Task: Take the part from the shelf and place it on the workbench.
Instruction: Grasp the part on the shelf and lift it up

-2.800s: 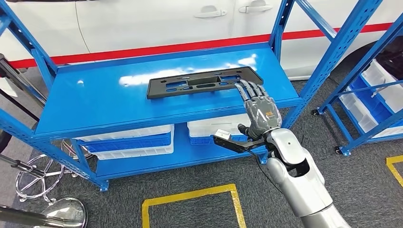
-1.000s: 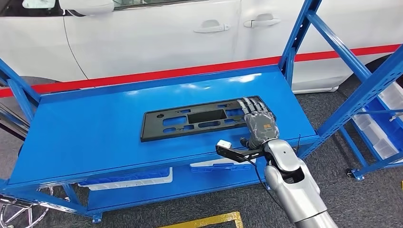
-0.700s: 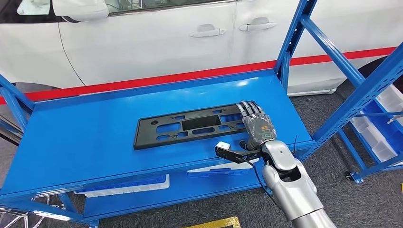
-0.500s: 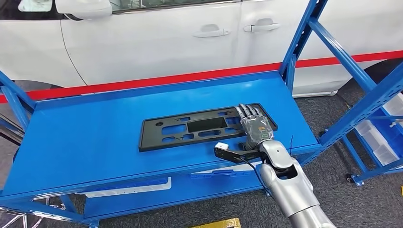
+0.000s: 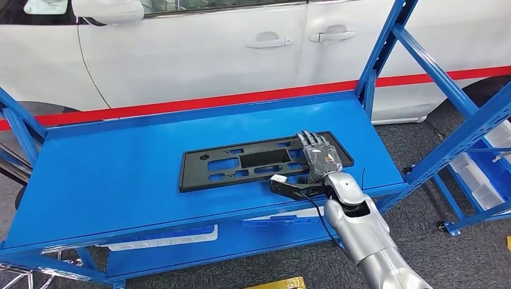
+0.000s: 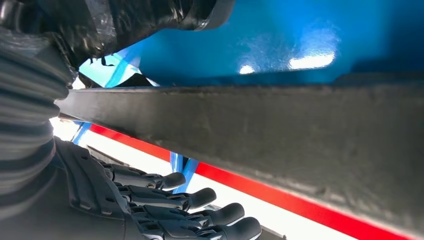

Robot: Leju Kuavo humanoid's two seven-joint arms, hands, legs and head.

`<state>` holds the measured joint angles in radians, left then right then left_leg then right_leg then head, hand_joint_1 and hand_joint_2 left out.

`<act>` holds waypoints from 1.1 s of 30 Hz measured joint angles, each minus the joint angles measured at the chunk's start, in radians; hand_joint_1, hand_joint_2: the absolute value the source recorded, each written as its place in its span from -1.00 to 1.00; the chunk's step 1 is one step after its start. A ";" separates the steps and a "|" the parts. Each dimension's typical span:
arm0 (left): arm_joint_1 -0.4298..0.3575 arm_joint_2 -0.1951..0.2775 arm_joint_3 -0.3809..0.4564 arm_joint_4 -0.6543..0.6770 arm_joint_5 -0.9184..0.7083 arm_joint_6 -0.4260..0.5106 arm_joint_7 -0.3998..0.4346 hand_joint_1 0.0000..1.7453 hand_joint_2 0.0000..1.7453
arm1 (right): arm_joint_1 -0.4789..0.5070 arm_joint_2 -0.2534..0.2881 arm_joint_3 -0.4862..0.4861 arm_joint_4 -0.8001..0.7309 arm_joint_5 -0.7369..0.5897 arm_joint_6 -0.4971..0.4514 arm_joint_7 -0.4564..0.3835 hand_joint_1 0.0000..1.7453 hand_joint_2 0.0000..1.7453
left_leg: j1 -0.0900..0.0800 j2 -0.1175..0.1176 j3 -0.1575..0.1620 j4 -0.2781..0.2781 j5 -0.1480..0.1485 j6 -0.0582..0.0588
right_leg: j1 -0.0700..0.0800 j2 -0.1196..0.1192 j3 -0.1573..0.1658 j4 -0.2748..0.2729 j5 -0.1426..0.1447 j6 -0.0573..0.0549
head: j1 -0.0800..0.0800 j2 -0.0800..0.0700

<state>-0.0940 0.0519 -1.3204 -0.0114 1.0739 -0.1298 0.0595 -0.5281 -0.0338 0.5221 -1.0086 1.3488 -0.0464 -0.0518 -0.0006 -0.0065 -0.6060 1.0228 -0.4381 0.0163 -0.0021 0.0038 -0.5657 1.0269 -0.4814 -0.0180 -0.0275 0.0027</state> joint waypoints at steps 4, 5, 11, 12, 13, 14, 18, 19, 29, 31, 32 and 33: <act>0.000 0.000 -0.007 0.000 0.008 -0.004 -0.002 -1.00 -1.00 | -0.039 0.015 -0.003 0.065 0.012 -0.016 0.019 -1.00 1.00 | 0.000 0.000 0.002 0.000 0.000 0.000 | 0.000 0.000 0.002 0.000 0.000 0.000 | 0.000 0.000; 0.000 0.000 -0.010 0.000 0.011 -0.005 -0.003 -1.00 -1.00 | -0.051 0.020 -0.005 0.087 0.014 -0.024 0.022 -0.62 1.00 | 0.001 0.000 0.003 0.000 0.000 0.000 | 0.000 0.001 0.002 0.000 0.000 0.000 | 0.000 0.000; -0.001 0.000 -0.026 0.000 0.036 -0.004 -0.008 -1.00 -1.00 | -0.101 0.054 -0.019 0.194 0.026 -0.042 0.023 0.68 1.00 | 0.003 0.001 0.005 0.000 0.000 0.000 | 0.003 0.001 0.004 0.001 0.000 0.000 | 0.000 0.000; -0.001 0.000 -0.027 0.000 0.040 -0.003 -0.008 -1.00 -1.00 | -0.104 0.059 -0.021 0.207 0.028 -0.043 0.021 0.68 1.00 | 0.003 0.001 0.005 0.000 0.000 -0.001 | 0.003 0.001 0.004 0.001 0.000 0.000 | 0.000 0.000; -0.001 0.000 -0.027 0.000 0.042 -0.002 -0.008 -1.00 -1.00 | -0.106 0.065 -0.022 0.217 0.030 -0.045 0.021 0.68 1.00 | 0.003 0.001 0.005 0.000 0.000 -0.001 | 0.003 0.001 0.004 0.001 0.000 0.000 | 0.000 0.000; -0.001 0.000 -0.027 0.000 0.044 -0.001 -0.008 -1.00 -1.00 | -0.108 0.069 -0.023 0.226 0.032 -0.046 0.021 0.68 1.00 | 0.003 0.001 0.005 0.000 0.000 -0.001 | 0.003 0.001 0.004 0.001 0.000 0.000 | 0.000 0.000; -0.001 0.000 -0.028 0.000 0.046 -0.001 -0.008 -1.00 -1.00 | -0.122 0.078 -0.028 0.248 0.033 -0.048 0.019 1.00 1.00 | 0.003 0.001 0.006 0.000 0.000 -0.001 | 0.004 0.002 0.004 0.001 0.000 0.000 | 0.000 0.000; -0.001 0.000 -0.028 0.000 0.047 -0.001 -0.008 -1.00 -1.00 | -0.126 0.079 -0.028 0.251 0.034 -0.048 0.019 1.00 1.00 | 0.003 0.001 0.006 0.000 0.000 -0.001 | 0.004 0.002 0.004 0.001 0.000 0.000 | 0.000 0.000; -0.005 -0.024 -0.054 -0.003 0.042 0.026 0.030 -1.00 -1.00 | -0.110 0.051 -0.052 0.259 0.024 -0.091 -0.019 1.00 1.00 | 0.004 0.000 0.007 0.000 0.000 0.000 | 0.003 0.001 0.004 0.001 -0.002 0.002 | 0.000 0.000; -0.006 -0.030 -0.062 -0.006 0.041 0.033 0.034 -1.00 -1.00 | -0.102 0.038 -0.062 0.257 0.019 -0.100 -0.035 1.00 1.00 | 0.003 0.000 0.007 0.000 0.000 0.000 | 0.003 0.000 0.006 0.001 -0.002 0.002 | 0.000 0.000; -0.006 -0.032 -0.065 -0.008 0.047 0.036 0.031 -1.00 -0.50 | -0.099 0.034 -0.066 0.254 0.019 -0.101 -0.041 1.00 1.00 | 0.003 0.000 0.007 0.000 0.000 0.000 | 0.003 0.000 0.006 0.001 -0.002 0.002 | 0.000 0.000; -0.005 -0.033 -0.067 -0.009 0.059 0.037 0.022 -1.00 0.00 | -0.097 0.034 -0.068 0.250 0.021 -0.100 -0.044 1.00 1.00 | 0.003 0.000 0.007 0.000 0.000 0.000 | 0.003 0.000 0.007 0.001 -0.002 0.003 | 0.000 0.000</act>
<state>-0.0993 0.0192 -1.3872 -0.0201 1.1327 -0.0928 0.0812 -0.6256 0.0004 0.4542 -0.7589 1.3702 -0.1462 -0.0956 0.0028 -0.0069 -0.5987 1.0228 -0.4381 0.0161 0.0010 0.0036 -0.5589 1.0279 -0.4836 -0.0155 -0.0274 0.0027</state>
